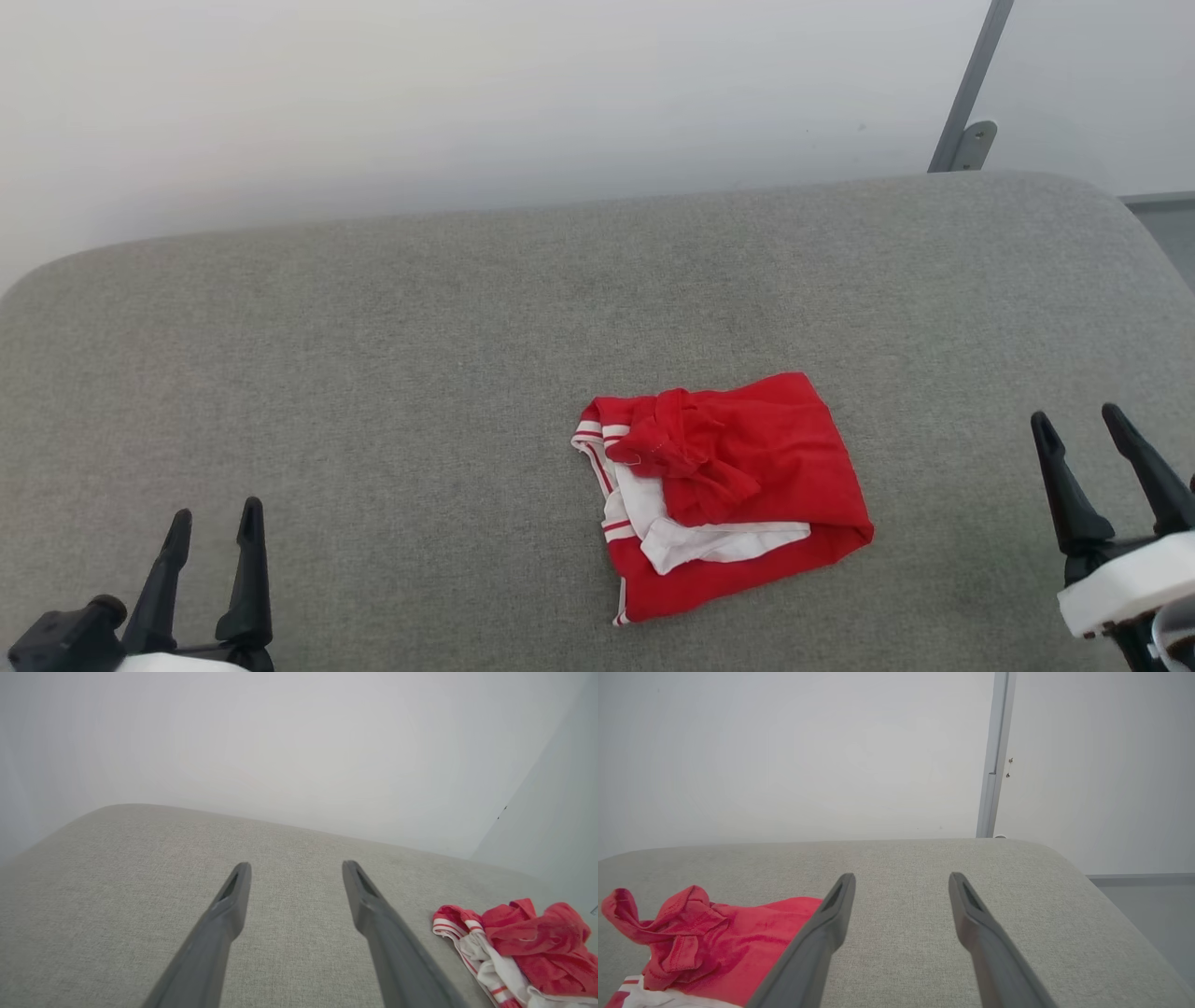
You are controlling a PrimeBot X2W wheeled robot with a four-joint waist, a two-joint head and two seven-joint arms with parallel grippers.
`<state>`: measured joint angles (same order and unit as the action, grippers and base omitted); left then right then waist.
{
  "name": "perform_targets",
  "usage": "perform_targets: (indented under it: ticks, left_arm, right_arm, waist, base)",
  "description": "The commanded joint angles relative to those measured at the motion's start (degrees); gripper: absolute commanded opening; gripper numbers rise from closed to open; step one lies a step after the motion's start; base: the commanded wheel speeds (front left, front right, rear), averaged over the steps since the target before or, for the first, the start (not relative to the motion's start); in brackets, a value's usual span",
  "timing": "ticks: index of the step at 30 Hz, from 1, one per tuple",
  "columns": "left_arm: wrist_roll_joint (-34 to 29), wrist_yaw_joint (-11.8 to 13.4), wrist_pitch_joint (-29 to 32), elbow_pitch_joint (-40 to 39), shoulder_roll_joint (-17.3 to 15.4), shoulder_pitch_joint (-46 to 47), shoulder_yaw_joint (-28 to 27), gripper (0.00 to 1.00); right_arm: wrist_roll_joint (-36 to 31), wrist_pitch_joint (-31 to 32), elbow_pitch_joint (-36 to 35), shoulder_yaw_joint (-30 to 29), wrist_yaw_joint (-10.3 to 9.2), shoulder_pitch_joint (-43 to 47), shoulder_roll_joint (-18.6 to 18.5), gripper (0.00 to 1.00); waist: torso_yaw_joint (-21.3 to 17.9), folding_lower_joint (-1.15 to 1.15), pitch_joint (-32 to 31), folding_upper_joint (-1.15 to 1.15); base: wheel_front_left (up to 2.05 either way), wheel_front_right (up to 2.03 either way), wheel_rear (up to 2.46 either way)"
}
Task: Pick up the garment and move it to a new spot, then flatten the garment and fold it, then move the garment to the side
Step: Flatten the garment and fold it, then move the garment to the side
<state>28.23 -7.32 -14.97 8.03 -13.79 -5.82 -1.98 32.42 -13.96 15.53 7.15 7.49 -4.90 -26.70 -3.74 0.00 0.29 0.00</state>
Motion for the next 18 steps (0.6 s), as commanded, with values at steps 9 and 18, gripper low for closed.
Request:
perform_targets:
  ticks: [9,18]
  left_arm:
    - [-1.4,-0.2,-0.3,-0.4,1.1,-2.2,-1.0,1.0]
    - [-1.4,-0.2,-0.3,-0.7,2.5,-2.9,-1.6,1.0]
  right_arm:
    - [-2.9,-1.3,0.4,-3.2,0.0,3.2,3.1,1.0]
    - [-4.4,-1.3,-1.8,-5.2,0.0,5.2,4.7,1.0]
  waist:
    - [1.3,0.0,-0.9,0.0]
    - [2.3,0.0,-0.8,0.0]
  base:
    - [0.0,0.0,0.0]
    - [0.0,0.0,0.0]
